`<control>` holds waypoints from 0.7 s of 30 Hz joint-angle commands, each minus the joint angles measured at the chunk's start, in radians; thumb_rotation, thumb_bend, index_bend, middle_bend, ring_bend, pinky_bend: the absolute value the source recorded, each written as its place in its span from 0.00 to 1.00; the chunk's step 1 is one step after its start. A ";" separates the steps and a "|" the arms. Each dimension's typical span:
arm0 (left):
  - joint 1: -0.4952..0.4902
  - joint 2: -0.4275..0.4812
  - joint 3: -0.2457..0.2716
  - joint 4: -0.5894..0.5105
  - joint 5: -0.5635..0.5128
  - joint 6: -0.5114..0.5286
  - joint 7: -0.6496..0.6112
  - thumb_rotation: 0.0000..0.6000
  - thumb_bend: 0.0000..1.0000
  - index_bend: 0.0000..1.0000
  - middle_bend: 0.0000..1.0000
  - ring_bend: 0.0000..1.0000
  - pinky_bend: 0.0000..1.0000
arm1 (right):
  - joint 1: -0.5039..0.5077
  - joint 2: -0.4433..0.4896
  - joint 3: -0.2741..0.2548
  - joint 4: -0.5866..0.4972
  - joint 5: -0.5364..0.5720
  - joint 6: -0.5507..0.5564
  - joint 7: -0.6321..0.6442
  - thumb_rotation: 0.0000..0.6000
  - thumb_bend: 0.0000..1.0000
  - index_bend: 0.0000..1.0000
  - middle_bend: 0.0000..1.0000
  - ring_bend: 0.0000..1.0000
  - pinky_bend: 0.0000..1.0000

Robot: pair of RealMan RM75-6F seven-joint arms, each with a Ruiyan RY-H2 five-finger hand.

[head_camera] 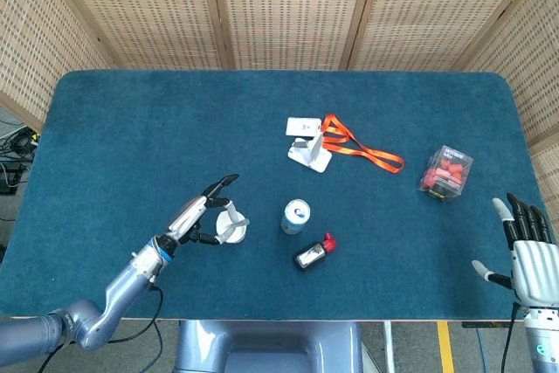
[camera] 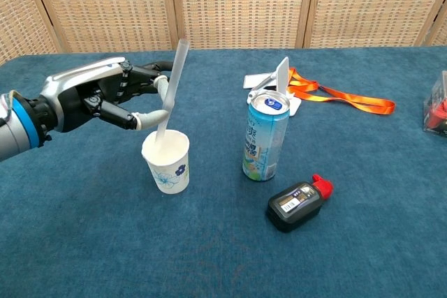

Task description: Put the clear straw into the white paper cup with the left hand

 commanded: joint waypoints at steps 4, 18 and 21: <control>-0.023 -0.045 0.004 0.074 -0.027 -0.052 0.001 1.00 0.41 0.59 0.00 0.00 0.00 | 0.000 0.000 0.000 0.002 0.000 0.000 0.002 1.00 0.06 0.05 0.00 0.00 0.00; -0.012 -0.038 0.030 0.117 0.009 -0.035 -0.023 0.99 0.23 0.07 0.00 0.00 0.00 | 0.001 -0.010 0.001 0.006 -0.004 0.005 -0.007 1.00 0.06 0.05 0.00 0.00 0.00; -0.009 -0.027 0.031 0.106 0.024 -0.018 -0.042 0.99 0.23 0.06 0.00 0.00 0.00 | 0.000 -0.009 0.001 0.006 -0.004 0.006 -0.007 1.00 0.06 0.05 0.00 0.00 0.00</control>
